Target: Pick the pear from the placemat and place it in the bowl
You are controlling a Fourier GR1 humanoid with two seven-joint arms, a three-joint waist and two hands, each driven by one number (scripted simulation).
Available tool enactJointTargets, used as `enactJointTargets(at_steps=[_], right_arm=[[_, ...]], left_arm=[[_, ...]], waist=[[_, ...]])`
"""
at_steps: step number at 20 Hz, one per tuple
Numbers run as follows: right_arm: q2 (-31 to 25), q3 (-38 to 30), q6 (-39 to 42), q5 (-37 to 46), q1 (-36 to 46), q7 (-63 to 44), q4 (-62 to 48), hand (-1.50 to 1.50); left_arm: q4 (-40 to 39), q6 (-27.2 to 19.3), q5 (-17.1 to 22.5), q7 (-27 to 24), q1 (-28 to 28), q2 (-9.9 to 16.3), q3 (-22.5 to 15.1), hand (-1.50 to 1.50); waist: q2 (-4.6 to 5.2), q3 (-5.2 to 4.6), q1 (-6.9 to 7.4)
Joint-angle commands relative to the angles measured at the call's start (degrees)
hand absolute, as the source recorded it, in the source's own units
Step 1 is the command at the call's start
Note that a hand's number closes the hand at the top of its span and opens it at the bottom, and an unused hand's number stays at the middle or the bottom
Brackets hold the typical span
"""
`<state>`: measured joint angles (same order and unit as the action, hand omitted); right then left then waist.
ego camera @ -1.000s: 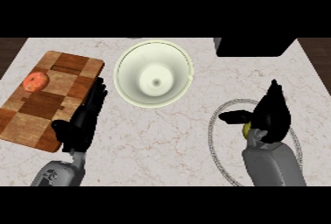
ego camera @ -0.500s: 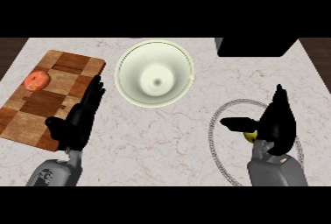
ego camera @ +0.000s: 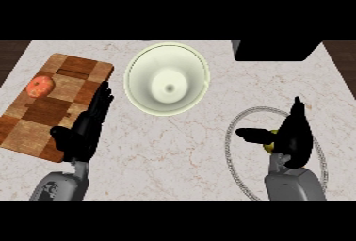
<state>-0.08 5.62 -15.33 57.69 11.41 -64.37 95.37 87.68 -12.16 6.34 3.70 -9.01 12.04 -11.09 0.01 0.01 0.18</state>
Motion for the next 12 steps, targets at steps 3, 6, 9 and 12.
enactJointTargets(at_steps=[3, 6, 9, 12], right_arm=[[0.1, 1.2, -9.0, -2.4, -5.0, -3.4, -1.3, -1.5], [0.1, 0.6, -9.5, -2.7, -4.6, -3.4, -1.0, -1.5], [0.1, 3.8, -10.9, 0.9, -6.1, -5.3, -3.8, -1.5], [0.1, -2.8, -7.0, 2.1, -3.2, -3.9, -9.5, -1.5]], left_arm=[[0.7, 1.5, 0.0, 1.0, -0.5, 0.7, 1.7, 0.0], [3.2, 0.0, -2.0, -1.0, 3.3, -1.8, -0.8, 0.0], [-3.0, -0.2, -2.5, 0.2, -2.3, -2.7, 1.3, 0.0], [2.2, 0.5, -2.4, 3.3, -1.5, -1.3, 1.1, 0.0]], waist=[[-0.02, 0.01, -0.21], [-0.08, 0.0, -0.11], [0.0, -0.02, -0.43], [0.02, 0.0, -0.07]])
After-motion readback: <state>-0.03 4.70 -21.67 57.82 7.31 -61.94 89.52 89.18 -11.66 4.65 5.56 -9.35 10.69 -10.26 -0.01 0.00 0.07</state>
